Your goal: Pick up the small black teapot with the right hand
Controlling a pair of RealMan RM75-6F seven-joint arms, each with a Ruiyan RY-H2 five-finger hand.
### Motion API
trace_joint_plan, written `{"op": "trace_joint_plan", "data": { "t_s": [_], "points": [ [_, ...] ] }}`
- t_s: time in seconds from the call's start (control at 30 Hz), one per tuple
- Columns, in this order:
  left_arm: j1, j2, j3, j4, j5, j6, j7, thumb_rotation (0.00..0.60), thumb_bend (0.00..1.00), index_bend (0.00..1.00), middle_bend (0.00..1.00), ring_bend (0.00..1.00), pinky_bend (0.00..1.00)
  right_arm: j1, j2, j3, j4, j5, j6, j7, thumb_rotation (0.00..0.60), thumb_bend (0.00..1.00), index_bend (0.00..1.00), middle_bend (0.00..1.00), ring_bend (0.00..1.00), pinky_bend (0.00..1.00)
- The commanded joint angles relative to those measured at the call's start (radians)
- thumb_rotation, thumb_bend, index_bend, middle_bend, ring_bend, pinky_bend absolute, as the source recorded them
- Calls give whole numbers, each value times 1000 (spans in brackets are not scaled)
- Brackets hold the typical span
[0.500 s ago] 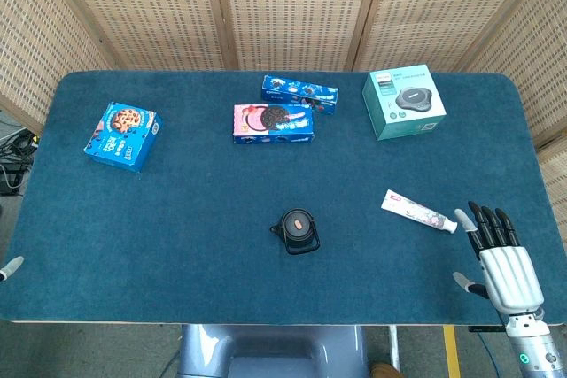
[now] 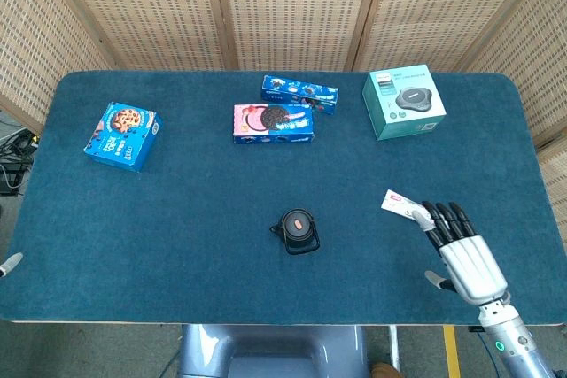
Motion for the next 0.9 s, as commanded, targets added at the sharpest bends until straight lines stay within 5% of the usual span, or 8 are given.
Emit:
{"op": "trace_joint_plan", "data": {
  "t_s": [0.03, 0.3, 0.9],
  "points": [
    [-6, -3, -2, -2, -9, -10, 11, 600, 0, 0, 0, 0, 0, 125, 23, 40, -99, -31, -158, -8, 600, 0, 124, 125, 84, 0],
    [-16, -5, -9, 5, -40, -32, 11, 600, 0, 0, 0, 0, 0, 279, -82, 100, -181, 117, -420, -32, 600, 0, 214, 291, 302, 0],
    [-21, -1, -15, 22, -57, -43, -21, 600, 0, 0, 0, 0, 0, 386, -306, 136, -111, 335, -502, -280, 600, 0, 316, 387, 379, 0]
  ]
}}
